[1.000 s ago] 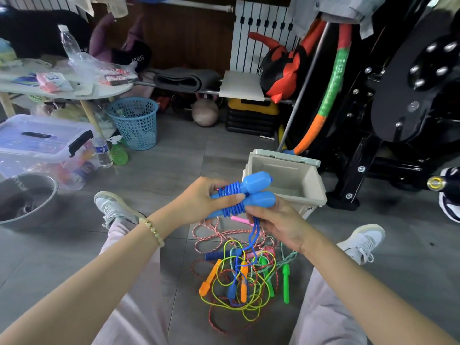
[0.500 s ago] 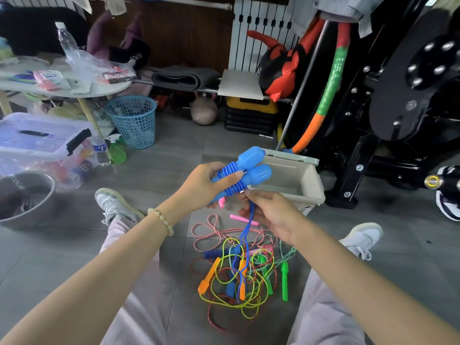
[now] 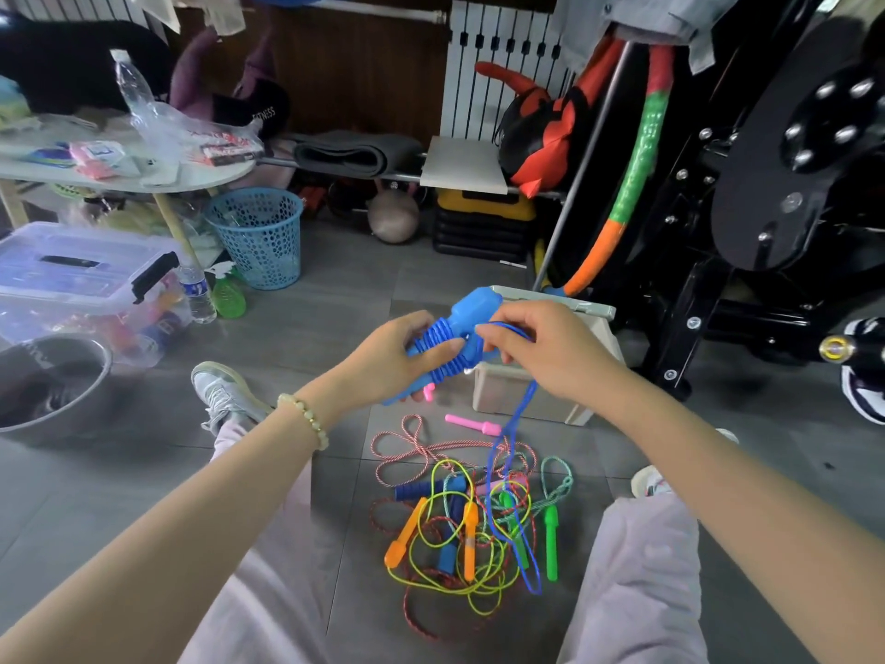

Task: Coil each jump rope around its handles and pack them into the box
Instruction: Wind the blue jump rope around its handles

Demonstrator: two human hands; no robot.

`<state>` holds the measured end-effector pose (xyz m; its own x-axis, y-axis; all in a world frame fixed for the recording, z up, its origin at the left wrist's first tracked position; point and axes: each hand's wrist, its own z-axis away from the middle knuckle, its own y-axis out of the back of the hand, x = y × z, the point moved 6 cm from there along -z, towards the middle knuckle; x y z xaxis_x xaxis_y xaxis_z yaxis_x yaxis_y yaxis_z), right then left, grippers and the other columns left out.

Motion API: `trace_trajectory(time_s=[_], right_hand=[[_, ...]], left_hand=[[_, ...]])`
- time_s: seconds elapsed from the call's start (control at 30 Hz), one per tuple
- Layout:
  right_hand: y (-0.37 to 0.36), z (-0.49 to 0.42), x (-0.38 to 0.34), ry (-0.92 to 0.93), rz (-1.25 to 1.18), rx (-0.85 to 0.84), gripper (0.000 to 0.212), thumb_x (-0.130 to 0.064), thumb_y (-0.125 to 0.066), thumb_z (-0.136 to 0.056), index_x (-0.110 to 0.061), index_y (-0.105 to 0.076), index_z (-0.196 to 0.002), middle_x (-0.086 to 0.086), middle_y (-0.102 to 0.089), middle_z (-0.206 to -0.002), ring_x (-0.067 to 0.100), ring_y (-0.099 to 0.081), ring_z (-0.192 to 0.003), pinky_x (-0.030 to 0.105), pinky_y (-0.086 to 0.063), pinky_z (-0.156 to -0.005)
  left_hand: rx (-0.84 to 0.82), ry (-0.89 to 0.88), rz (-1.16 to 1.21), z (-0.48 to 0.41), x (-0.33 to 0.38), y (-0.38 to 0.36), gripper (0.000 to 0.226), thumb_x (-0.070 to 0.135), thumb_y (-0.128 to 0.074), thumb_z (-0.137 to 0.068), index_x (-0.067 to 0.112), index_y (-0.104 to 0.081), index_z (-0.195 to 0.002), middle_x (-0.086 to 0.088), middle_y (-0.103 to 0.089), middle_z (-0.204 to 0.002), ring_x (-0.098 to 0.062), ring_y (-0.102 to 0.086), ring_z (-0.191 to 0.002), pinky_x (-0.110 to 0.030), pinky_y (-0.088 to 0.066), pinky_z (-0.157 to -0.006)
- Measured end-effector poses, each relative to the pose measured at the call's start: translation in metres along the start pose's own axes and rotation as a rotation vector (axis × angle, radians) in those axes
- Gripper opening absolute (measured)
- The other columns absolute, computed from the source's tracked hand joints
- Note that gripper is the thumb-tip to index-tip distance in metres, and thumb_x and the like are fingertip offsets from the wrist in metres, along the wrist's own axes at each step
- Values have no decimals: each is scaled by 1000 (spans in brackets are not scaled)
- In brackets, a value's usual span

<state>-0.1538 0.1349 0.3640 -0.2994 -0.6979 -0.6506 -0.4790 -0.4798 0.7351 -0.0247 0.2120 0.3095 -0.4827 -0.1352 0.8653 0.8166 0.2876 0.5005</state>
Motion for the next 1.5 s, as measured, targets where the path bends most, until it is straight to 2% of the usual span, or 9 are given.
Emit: trace_trajectory(time_s=[0.3, 0.47, 0.7, 0.87, 1.0, 1.1, 1.23, 1.37, 1.5], right_hand=[[2, 0, -19, 239, 337, -132, 15, -35, -68, -82, -23, -61, -87, -4, -55, -62, 12, -46, -58, 27, -33, -57], [2, -5, -26, 246, 356, -218, 15, -34, -69, -82, -24, -59, -78, 4, -66, -76, 18, -55, -68, 35, -42, -68], [5, -7, -27, 261, 465, -263, 28, -46, -64, -81, -29, -45, -69, 1, -61, -69, 16, -50, -65, 20, -30, -57], [5, -10, -17, 142, 175, -295, 34, -48, -70, -75, -25, -49, -61, 7, -57, -64, 19, -46, -60, 32, -36, -58], [-8, -6, -7, -45, -45, -531, 46, -58, -67, -67, -21, -43, -53, 4, -38, -55, 15, -33, -53, 27, -28, -52], [-21, 3, 2, -160, -239, -658, 45, -48, -66, -72, -18, -37, -54, -6, -35, -50, 6, -31, -46, 15, -28, -46], [-29, 4, 11, -185, -419, -531, 60, -55, -70, -72, 2, -51, -70, 7, -49, -62, 13, -45, -56, 17, -37, -54], [-19, 3, 8, -111, -573, -349, 25, -30, -64, -79, -6, -64, -85, -3, -68, -79, 9, -60, -76, 20, -47, -71], [-20, 10, 8, -115, -616, -317, 33, -40, -49, -86, -15, -71, -88, -2, -72, -101, 8, -64, -93, 18, -49, -80]], left_hand=[[-335, -114, -212, 11, 26, -11, 19, 31, -60, -91, 13, -59, -94, 3, -58, -70, 2, -50, -44, -12, -42, -46], [-376, -138, -201, 10, 33, -16, 15, 37, -66, -86, 23, -60, -90, 4, -61, -70, -1, -52, -46, -16, -45, -50], [-397, -136, -218, 10, 40, -16, 16, 39, -70, -82, 29, -60, -89, 0, -63, -76, -10, -52, -48, -22, -47, -50], [-319, -174, -272, 13, 40, -18, 27, 48, -70, -79, 24, -64, -91, -4, -64, -77, -16, -54, -61, -29, -45, -60], [-263, -224, -266, 22, 42, -22, 38, 55, -62, -81, 20, -57, -68, -1, -50, -58, -10, -39, -51, -22, -34, -51], [-258, -218, -309, 28, 42, -25, 41, 52, -63, -82, 27, -44, -55, 7, -40, -49, -9, -35, -45, -18, -29, -47], [-276, -272, -281, 34, 41, -25, 33, 50, -60, -85, 22, -56, -67, 4, -49, -55, -11, -41, -49, -19, -34, -50], [-297, -240, -125, 37, 35, -19, 40, 34, -58, -90, -5, -58, -80, 2, -46, -56, -4, -41, -43, -14, -35, -44], [-307, -187, 1, 37, 28, -12, 23, 28, -53, -93, 14, -59, -76, 10, -51, -48, 0, -43, -37, -11, -35, -41]])
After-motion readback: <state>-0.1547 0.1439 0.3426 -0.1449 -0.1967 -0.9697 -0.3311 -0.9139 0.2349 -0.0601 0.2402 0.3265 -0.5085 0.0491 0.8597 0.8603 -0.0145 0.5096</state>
